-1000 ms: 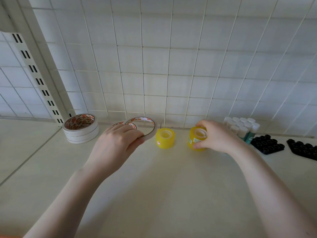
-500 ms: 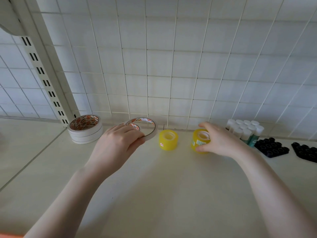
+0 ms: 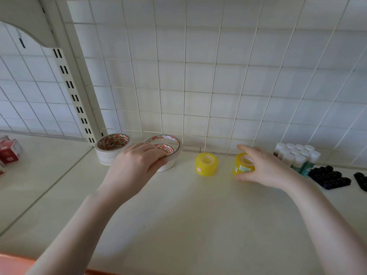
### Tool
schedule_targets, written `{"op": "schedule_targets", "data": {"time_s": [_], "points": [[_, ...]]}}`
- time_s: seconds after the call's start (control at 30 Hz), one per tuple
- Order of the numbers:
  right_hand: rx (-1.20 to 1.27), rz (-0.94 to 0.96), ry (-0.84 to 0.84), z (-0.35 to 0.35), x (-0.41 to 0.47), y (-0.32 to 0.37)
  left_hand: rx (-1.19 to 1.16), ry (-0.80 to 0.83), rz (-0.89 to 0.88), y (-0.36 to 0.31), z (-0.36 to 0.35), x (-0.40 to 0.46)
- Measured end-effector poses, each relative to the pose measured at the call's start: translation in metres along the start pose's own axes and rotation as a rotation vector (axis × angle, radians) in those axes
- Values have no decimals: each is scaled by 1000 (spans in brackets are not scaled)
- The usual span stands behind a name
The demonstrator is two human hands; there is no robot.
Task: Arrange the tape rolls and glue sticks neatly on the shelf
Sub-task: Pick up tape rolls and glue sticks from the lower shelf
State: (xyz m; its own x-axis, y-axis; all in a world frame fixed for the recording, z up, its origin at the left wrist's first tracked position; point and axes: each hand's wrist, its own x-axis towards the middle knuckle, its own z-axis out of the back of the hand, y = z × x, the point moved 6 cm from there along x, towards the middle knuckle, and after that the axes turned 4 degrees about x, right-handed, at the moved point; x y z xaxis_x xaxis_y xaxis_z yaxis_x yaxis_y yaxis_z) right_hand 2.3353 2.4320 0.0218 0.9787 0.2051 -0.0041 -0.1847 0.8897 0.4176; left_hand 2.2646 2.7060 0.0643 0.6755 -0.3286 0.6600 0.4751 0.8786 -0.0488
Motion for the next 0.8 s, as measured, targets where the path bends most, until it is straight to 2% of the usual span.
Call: {"op": "schedule_targets", "data": {"time_s": [0.17, 0.3, 0.53, 0.8], "points": [[-102, 115, -266, 17, -5, 27, 30, -3, 18, 22, 12, -2], [-116, 138, -359, 17, -7, 55, 53, 35, 48, 43, 8, -2], [-239, 155, -301, -21, -19, 93, 44, 111, 57, 53, -12, 7], [-291, 200, -207, -56, -24, 93, -11, 172, 77, 47, -34, 13]]}}
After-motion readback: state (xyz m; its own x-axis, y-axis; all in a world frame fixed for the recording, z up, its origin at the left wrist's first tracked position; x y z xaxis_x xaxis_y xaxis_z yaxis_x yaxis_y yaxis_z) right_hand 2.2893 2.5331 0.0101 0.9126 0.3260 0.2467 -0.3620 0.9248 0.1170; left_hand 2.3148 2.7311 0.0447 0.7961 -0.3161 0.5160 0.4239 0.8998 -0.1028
